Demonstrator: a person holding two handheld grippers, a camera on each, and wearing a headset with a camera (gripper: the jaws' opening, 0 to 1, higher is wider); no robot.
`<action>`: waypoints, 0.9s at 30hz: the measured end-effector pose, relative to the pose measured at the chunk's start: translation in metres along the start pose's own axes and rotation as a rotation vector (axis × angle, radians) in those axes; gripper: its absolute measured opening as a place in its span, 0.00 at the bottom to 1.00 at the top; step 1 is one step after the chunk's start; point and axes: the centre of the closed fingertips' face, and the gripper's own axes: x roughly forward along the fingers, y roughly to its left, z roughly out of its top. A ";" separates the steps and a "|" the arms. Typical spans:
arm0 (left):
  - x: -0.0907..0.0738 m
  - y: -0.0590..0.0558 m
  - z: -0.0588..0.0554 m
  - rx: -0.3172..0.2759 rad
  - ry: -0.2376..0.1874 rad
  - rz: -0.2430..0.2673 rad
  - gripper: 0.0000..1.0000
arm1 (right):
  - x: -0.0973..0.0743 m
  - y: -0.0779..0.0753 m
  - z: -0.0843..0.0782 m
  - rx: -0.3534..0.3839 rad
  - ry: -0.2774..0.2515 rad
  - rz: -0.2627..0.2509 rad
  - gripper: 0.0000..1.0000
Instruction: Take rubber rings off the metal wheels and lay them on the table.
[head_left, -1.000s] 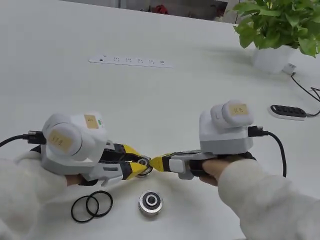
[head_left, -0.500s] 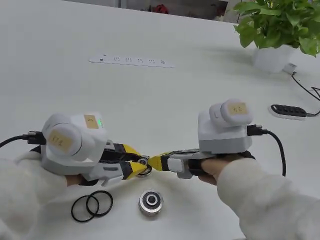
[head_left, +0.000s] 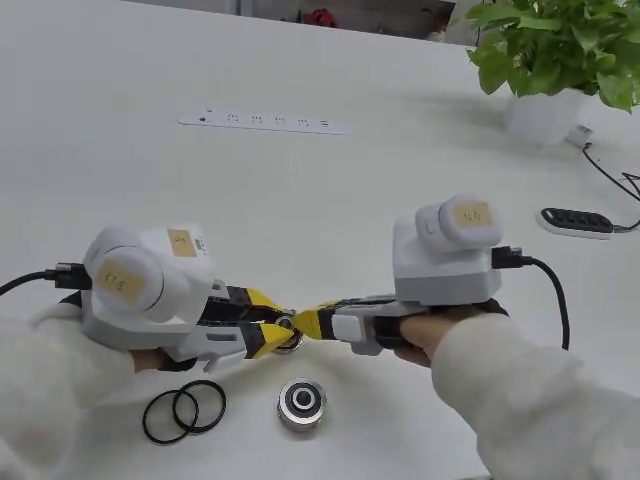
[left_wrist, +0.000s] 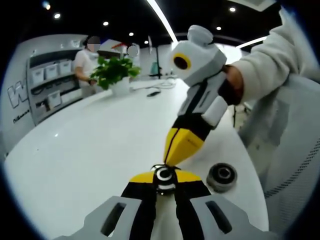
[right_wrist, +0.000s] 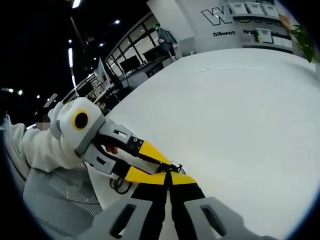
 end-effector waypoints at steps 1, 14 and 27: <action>0.000 0.000 0.000 0.000 0.000 0.000 0.14 | 0.000 0.001 0.000 -0.007 -0.001 0.001 0.00; 0.001 0.001 0.000 -0.008 0.003 0.009 0.14 | 0.001 0.000 0.003 -0.003 -0.005 -0.006 0.00; -0.003 0.002 0.001 -0.037 0.025 0.004 0.21 | -0.001 -0.007 0.001 0.025 0.001 -0.032 0.00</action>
